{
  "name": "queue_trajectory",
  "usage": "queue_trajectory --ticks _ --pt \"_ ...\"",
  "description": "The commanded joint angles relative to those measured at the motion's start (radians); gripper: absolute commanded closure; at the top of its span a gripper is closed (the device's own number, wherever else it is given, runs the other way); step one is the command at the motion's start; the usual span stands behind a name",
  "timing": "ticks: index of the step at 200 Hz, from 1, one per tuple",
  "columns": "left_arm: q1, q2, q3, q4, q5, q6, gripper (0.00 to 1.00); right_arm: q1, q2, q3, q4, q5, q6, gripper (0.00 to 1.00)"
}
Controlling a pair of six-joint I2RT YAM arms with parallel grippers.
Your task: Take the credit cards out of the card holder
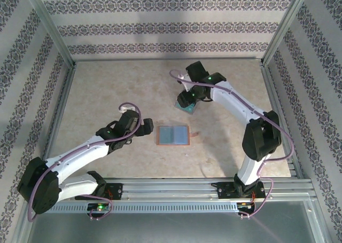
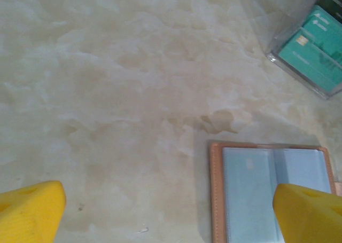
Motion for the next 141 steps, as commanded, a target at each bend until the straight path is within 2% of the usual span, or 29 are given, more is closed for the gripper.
queue_trajectory --ticks 1,56,102,141 --pt "0.022 -0.053 -0.038 0.012 -0.06 -0.062 0.01 0.067 -0.047 -0.096 0.027 0.063 0.245 0.34" --pt "0.045 -0.145 -0.109 0.018 -0.101 -0.109 0.01 0.263 -0.09 -0.267 0.039 0.226 0.554 0.32" --pt "0.052 -0.187 -0.164 0.017 -0.117 -0.142 0.01 0.416 -0.006 -0.26 0.047 0.269 0.653 0.36" --pt "0.053 -0.208 -0.199 0.017 -0.123 -0.178 0.01 0.479 0.107 -0.185 0.066 0.263 0.675 0.39"
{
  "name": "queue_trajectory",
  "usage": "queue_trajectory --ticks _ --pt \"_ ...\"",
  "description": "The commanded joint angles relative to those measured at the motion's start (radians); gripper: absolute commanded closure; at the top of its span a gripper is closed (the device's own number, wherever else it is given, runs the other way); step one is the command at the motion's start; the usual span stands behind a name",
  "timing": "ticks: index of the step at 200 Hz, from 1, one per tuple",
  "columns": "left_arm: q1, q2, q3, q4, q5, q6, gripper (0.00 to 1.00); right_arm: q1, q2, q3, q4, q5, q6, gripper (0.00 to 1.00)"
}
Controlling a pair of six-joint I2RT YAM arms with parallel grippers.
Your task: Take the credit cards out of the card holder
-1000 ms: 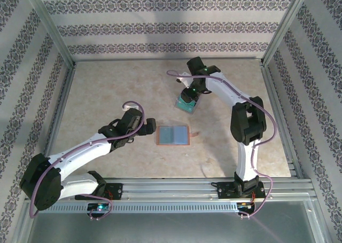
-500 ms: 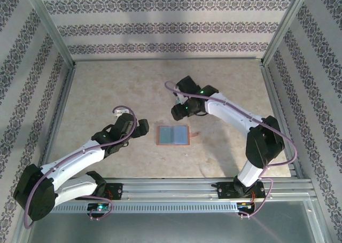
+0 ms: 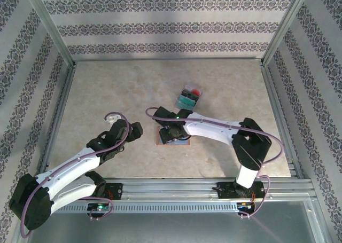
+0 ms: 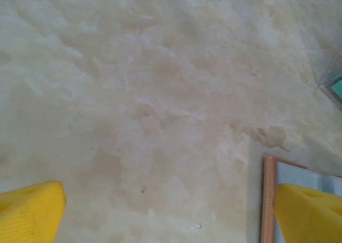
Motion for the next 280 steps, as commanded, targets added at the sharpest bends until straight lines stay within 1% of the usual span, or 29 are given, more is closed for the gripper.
queue_trajectory --ticks 1,33,86,142,213,238,280 --pt "0.015 -0.024 -0.022 0.015 -0.029 -0.043 0.01 0.023 0.066 0.06 0.013 0.033 0.049 0.39" --pt "0.014 -0.045 -0.053 -0.006 -0.024 -0.071 0.01 0.032 0.13 0.11 0.02 0.024 0.036 0.39" --pt "0.015 -0.088 -0.094 -0.033 -0.035 -0.097 0.01 0.027 0.189 0.149 0.011 0.017 0.013 0.38" --pt "0.014 -0.094 -0.097 -0.028 -0.044 -0.095 0.01 0.001 0.203 0.106 0.035 -0.004 0.019 0.37" --pt "0.015 -0.076 -0.083 -0.016 -0.044 -0.085 0.01 0.001 0.246 0.085 0.042 -0.017 0.027 0.37" --pt "0.014 -0.074 -0.082 -0.01 -0.045 -0.08 0.01 0.001 0.247 0.082 0.041 -0.016 0.025 0.41" --pt "0.016 -0.072 -0.076 -0.01 -0.044 -0.074 0.01 -0.005 0.234 0.081 0.024 0.014 0.015 0.59"
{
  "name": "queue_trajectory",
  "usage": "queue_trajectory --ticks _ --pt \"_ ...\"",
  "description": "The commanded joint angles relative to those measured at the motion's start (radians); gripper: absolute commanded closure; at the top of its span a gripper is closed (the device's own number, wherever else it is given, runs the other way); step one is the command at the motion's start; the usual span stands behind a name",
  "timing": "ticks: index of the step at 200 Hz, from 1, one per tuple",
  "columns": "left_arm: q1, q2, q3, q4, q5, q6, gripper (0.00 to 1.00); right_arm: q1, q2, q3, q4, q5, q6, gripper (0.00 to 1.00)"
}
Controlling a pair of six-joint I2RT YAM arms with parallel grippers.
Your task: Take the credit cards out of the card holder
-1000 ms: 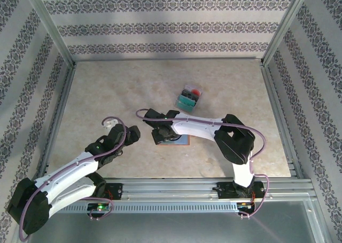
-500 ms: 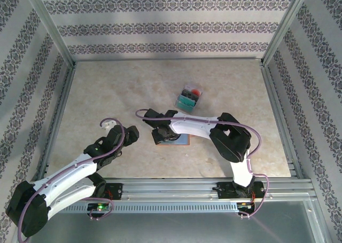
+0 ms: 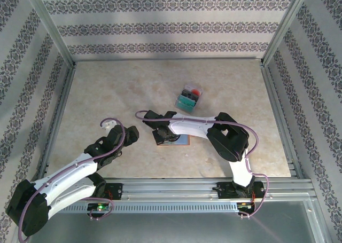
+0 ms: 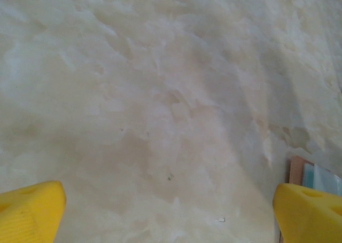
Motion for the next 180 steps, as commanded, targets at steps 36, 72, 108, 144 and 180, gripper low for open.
queue_trajectory --ticks 36,72,108,144,180 --pt "0.016 0.004 0.024 -0.006 -0.019 0.02 0.01 -0.02 -0.011 -0.02 -0.05 0.056 -0.02 0.68" --pt "0.019 0.0 0.044 -0.025 -0.024 0.039 0.01 -0.019 -0.059 -0.017 -0.085 0.142 -0.028 0.68" --pt "0.023 -0.007 0.069 -0.04 -0.028 0.07 0.01 -0.027 -0.094 -0.042 -0.114 0.21 -0.028 0.62" --pt "0.025 -0.001 0.095 -0.041 -0.012 0.103 0.01 -0.047 -0.123 -0.082 -0.118 0.229 -0.016 0.61" --pt "0.025 0.009 0.12 -0.047 0.006 0.14 0.01 -0.071 -0.171 -0.133 -0.105 0.236 -0.004 0.61"
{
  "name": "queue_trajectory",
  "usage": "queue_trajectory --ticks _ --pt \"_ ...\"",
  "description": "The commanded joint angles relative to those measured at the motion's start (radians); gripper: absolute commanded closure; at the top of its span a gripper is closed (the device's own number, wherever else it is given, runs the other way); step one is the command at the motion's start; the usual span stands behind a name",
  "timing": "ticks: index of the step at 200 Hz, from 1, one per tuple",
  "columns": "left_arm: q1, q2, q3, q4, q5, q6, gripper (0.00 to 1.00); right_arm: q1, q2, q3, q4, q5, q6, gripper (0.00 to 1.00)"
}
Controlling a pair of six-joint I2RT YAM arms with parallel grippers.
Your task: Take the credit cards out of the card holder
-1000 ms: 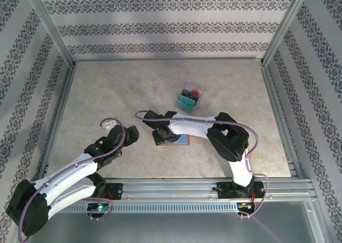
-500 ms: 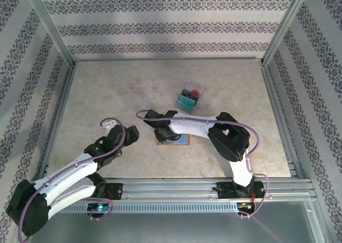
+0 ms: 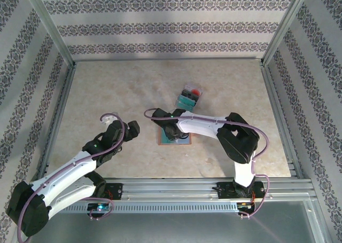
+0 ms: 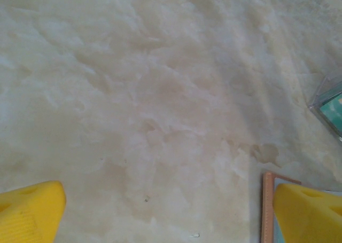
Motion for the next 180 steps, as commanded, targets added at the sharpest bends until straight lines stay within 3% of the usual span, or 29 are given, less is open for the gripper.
queue_trajectory --ticks 1,105,180 --pt "0.012 0.01 0.039 -0.042 0.01 0.056 0.01 -0.018 -0.062 -0.04 -0.018 0.04 0.02 0.61" --pt "0.007 0.153 0.134 0.022 0.155 0.149 0.0 -0.12 -0.195 -0.232 0.072 -0.013 0.055 0.63" --pt "-0.111 0.34 0.21 0.086 0.182 0.16 0.0 -0.189 -0.308 -0.351 0.13 -0.063 0.082 0.64"
